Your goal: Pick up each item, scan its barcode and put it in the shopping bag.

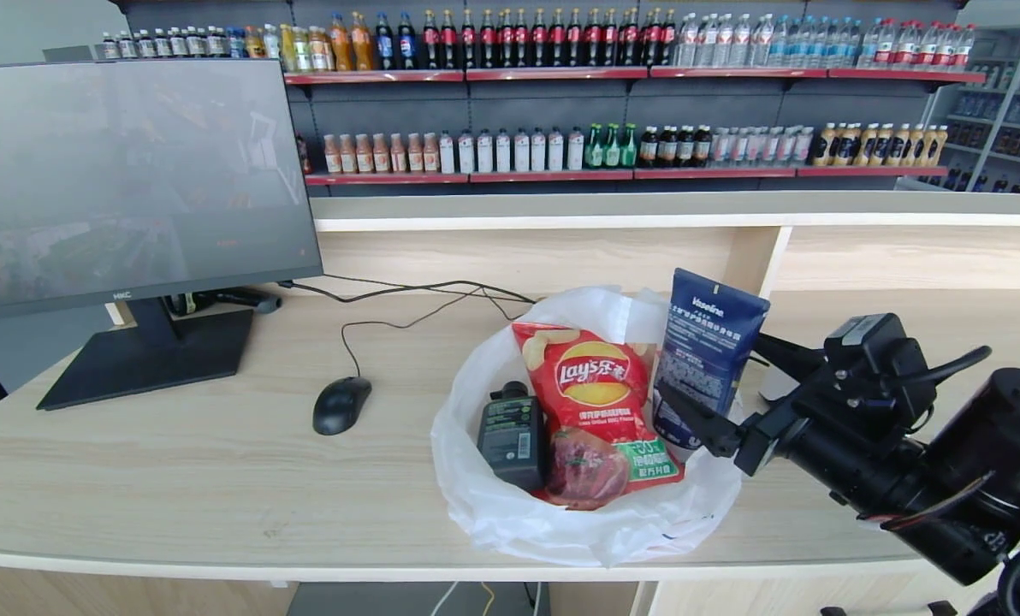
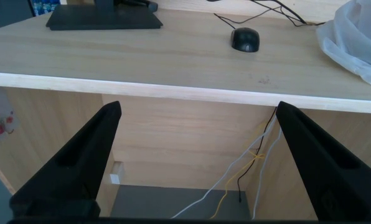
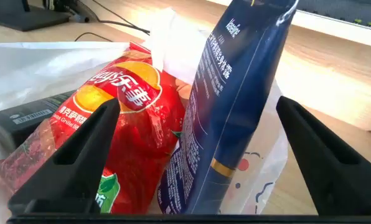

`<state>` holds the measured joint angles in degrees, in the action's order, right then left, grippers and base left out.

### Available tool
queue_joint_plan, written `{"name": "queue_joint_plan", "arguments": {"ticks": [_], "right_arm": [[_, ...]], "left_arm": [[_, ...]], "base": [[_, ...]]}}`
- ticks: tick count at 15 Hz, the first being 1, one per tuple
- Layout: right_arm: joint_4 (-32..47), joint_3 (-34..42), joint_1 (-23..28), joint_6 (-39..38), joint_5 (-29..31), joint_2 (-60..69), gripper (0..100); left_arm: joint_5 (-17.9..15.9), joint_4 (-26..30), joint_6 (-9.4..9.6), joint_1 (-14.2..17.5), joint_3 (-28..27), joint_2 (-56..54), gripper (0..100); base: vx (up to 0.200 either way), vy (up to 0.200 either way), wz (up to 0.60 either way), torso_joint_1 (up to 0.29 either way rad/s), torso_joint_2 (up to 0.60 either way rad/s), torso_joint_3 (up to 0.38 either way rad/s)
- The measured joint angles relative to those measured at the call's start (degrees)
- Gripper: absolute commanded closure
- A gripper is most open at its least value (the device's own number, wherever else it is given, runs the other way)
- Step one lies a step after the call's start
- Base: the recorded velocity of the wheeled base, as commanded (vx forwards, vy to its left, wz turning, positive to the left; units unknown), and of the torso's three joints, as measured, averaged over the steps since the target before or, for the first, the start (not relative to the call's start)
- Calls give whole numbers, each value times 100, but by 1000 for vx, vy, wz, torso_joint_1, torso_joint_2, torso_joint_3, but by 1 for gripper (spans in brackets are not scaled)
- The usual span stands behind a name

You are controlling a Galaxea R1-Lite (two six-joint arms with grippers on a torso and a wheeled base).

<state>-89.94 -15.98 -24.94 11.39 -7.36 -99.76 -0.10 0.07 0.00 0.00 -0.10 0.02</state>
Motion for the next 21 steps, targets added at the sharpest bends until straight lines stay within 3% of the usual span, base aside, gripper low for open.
{"name": "queue_joint_plan", "arguments": {"ticks": [12, 18, 21], "right_arm": [[-2, 656, -193, 11, 1, 690, 0], [2, 1521, -197, -83, 4, 1687, 0], [717, 1580, -166, -466, 96, 2592, 0]], "left_arm": [[0, 2, 0, 0, 0, 0, 0], [0, 2, -7, 0, 0, 0, 0], [2, 2, -7, 0, 0, 0, 0]], "base": [[0, 0, 0, 0, 0, 0], [0, 0, 0, 0, 0, 0], [0, 0, 0, 0, 0, 0]]}}
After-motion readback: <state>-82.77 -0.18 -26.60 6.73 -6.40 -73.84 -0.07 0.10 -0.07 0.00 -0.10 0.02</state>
